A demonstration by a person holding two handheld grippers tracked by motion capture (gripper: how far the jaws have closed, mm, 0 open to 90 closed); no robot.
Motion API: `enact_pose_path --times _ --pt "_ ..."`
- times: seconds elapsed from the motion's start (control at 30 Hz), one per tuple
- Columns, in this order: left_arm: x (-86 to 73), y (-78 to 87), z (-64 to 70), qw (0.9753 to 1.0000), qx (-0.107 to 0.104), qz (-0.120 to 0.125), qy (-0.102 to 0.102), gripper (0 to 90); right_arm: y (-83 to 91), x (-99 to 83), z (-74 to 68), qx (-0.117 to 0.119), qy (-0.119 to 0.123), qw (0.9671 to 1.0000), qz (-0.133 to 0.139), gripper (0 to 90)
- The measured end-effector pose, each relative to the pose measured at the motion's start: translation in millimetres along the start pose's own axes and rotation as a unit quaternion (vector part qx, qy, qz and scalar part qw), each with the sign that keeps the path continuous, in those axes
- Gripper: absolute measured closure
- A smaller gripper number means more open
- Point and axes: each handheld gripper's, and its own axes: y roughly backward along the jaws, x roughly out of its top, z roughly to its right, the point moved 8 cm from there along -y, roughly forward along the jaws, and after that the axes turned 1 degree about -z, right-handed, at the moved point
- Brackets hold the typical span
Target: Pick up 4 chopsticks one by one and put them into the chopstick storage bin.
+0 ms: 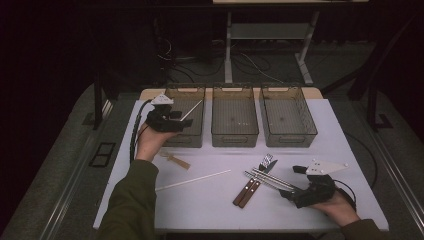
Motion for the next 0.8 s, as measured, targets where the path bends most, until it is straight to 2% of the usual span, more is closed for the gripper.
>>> enact_pose_path --times 0.17,0.3,0.53,0.7,0.8 --pt "-10.6 3.2 17.8 0.9996 -0.020 -0.004 -0.018 34.8 -0.3 -0.4 0.2 0.000 0.000 1.0000 -0.002 0.6" --pt "-19.2 6.5 31.3 0.9991 -0.035 0.000 -0.025 32.5 -0.3 -0.4 0.5 -0.001 0.000 1.0000 -0.002 0.6" --pt "-38.5 13.0 53.5 0.9980 -0.047 0.007 -0.040 31.2 0.1 -0.4 0.3 -0.001 0.000 1.0000 -0.001 0.6" --pt "-53.1 21.7 66.7 0.9974 -0.049 0.001 -0.054 30.1 0.1 -0.5 -0.5 -0.002 0.001 1.0000 -0.001 0.6" --pt "-62.9 25.0 73.5 0.9965 -0.057 -0.004 -0.060 32.0 1.0 0.0 -1.2 -0.001 0.003 1.0000 0.001 0.6"
